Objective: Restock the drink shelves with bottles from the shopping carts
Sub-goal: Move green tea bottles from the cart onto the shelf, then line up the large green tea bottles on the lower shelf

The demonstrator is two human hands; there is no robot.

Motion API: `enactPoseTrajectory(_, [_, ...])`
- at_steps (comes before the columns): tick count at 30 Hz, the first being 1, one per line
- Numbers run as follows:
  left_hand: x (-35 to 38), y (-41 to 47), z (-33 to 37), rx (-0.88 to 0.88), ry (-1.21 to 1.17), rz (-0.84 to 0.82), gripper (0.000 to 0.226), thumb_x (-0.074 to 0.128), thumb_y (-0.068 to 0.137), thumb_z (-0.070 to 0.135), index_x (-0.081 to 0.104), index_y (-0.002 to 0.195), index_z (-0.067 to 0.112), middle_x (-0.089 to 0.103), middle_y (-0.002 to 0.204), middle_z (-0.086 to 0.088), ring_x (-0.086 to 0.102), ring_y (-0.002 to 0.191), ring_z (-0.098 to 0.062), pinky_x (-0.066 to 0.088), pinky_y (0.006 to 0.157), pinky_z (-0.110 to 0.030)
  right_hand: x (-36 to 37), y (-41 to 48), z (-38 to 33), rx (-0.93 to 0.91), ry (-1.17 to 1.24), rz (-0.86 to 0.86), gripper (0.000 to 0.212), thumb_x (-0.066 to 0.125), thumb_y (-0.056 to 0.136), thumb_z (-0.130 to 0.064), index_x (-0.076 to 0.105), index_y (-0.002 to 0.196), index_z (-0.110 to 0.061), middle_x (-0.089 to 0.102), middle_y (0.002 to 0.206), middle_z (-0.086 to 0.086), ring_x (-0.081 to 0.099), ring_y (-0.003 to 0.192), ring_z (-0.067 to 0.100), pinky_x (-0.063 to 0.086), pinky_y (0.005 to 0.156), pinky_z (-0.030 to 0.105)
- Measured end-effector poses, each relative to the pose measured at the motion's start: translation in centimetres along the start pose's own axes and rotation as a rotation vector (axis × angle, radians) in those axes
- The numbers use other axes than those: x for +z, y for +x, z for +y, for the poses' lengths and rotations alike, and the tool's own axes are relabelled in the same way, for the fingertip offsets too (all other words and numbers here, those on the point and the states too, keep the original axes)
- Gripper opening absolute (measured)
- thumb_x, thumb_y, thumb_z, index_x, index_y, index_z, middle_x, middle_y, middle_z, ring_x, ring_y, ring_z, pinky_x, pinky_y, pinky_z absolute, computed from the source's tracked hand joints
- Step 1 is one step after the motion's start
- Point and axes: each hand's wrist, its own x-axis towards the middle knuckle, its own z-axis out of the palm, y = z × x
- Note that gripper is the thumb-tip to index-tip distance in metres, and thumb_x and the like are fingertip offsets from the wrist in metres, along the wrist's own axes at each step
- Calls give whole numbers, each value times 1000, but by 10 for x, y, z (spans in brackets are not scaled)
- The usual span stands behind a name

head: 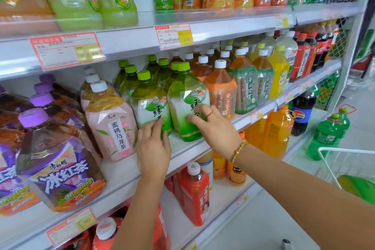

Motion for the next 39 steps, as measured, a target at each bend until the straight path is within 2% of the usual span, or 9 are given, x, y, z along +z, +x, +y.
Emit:
enactPoseTrajectory(2, [0, 0, 2, -43, 4, -19, 43, 64, 80, 5, 58, 122, 7, 56, 114, -13, 52, 105, -31, 47, 84, -40, 4, -2, -3, 3, 19, -46, 56, 36, 65, 4, 55, 114, -17, 50, 117, 14, 44, 98, 29, 44, 45, 31])
enactPoseTrajectory(7, [0, 1, 4, -36, 46, -36, 48, 63, 77, 4, 54, 124, 7, 52, 116, -15, 50, 105, -34, 47, 84, -43, 6, 0, 0, 18, 10, -61, 64, 27, 63, 5, 44, 118, -22, 41, 120, 11, 32, 98, 23, 46, 46, 33])
enactPoseTrajectory(13, [2, 0, 0, -5, 32, -33, 46, 62, 78, 7, 55, 124, 4, 54, 117, -17, 50, 103, -37, 48, 83, -46, 2, -9, 7, 36, -81, -232, 66, 47, 73, 12, 39, 129, -23, 38, 126, 9, 41, 100, 26, 52, 68, 40])
enactPoseTrajectory(16, [0, -2, 0, 39, -11, -64, 38, 65, 79, 11, 60, 116, 1, 59, 112, -19, 56, 101, -38, 48, 78, -46, -21, -20, 18, 30, -37, -368, 50, 48, 89, -5, 36, 134, -24, 36, 134, 7, 50, 106, 29, 52, 77, 44])
enactPoseTrajectory(19, [-1, -2, 5, 65, -129, -37, 18, 62, 83, 18, 63, 95, 4, 61, 92, -13, 59, 87, -34, 45, 67, -40, -56, -26, 29, -43, -134, -438, 24, 44, 94, -19, 49, 117, -12, 48, 122, 10, 57, 99, 31, 51, 75, 42])
enactPoseTrajectory(23, [-2, -8, 53, -4, -508, -35, 29, 53, 86, 32, 56, 77, 5, 55, 73, -6, 51, 69, -22, 40, 66, -31, -94, -47, 42, -114, -225, -556, 22, 46, 95, -29, 52, 104, -10, 51, 110, 9, 57, 90, 28, 44, 66, 36])
enactPoseTrajectory(28, [0, -35, 154, -66, -846, -270, 21, 56, 87, 32, 49, 73, 18, 51, 64, 5, 49, 62, -11, 41, 62, -26, -126, -82, 74, 30, -169, -588, 23, 50, 92, -31, 51, 107, -13, 49, 111, 6, 57, 90, 28, 48, 68, 36])
enactPoseTrajectory(31, [5, -44, 198, -118, -909, -430, 14, 60, 85, 29, 48, 78, 29, 55, 71, 14, 53, 67, 2, 43, 65, -14, -149, -104, 101, 174, -129, -622, 28, 54, 90, -30, 50, 112, -13, 49, 115, 6, 55, 96, 26, 36, 68, 31])
enactPoseTrajectory(39, [-46, -58, 283, -118, -972, -926, 22, 63, 80, 37, 49, 94, 27, 57, 94, 8, 59, 84, -12, 50, 72, -24, -218, -182, 133, 714, 8, -851, 37, 56, 89, -30, 48, 123, -19, 47, 125, 5, 57, 100, 28, 42, 77, 32])
